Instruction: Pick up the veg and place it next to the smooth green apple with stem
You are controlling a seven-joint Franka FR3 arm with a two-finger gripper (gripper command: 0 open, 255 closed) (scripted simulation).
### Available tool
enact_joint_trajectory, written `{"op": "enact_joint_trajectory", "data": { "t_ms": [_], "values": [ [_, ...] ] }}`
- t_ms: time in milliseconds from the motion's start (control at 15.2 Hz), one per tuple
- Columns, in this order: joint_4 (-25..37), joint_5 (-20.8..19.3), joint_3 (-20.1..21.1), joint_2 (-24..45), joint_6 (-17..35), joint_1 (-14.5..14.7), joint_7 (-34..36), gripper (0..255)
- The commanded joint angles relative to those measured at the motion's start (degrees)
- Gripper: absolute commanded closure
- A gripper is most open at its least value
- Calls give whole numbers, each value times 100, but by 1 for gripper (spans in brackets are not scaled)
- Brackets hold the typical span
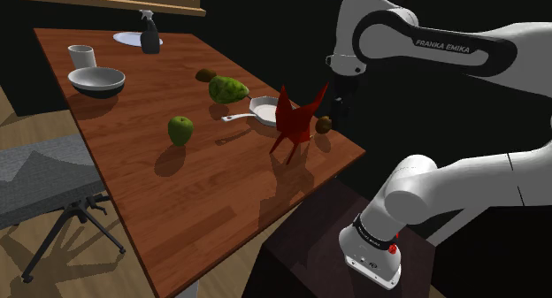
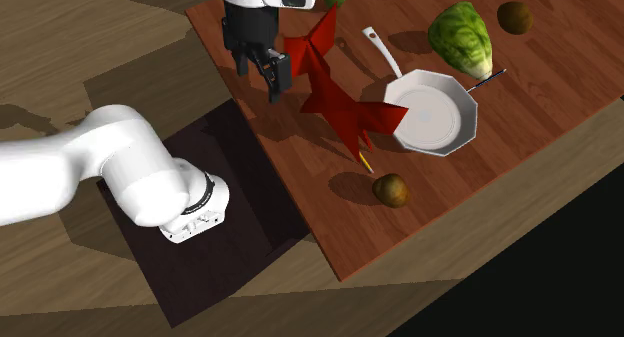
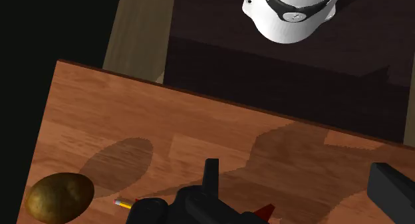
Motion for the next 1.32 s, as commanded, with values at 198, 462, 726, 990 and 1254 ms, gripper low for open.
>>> {"op": "enact_joint_trajectory", "data": {
  "t_ms": [198, 462, 726, 990, 1254],
  "values": [
    [25, -132, -221, 418, 481, -251, 137, 0],
    [137, -272, -522, 1011, 1086, -565, 312, 0],
    [330, -359, -832, 1630, 1641, -847, 471, 0],
    [594, -376, -1143, 2263, 2141, -1104, 601, 0],
    [918, -309, -1454, 2900, 2585, -1338, 691, 0]
  ]
}}
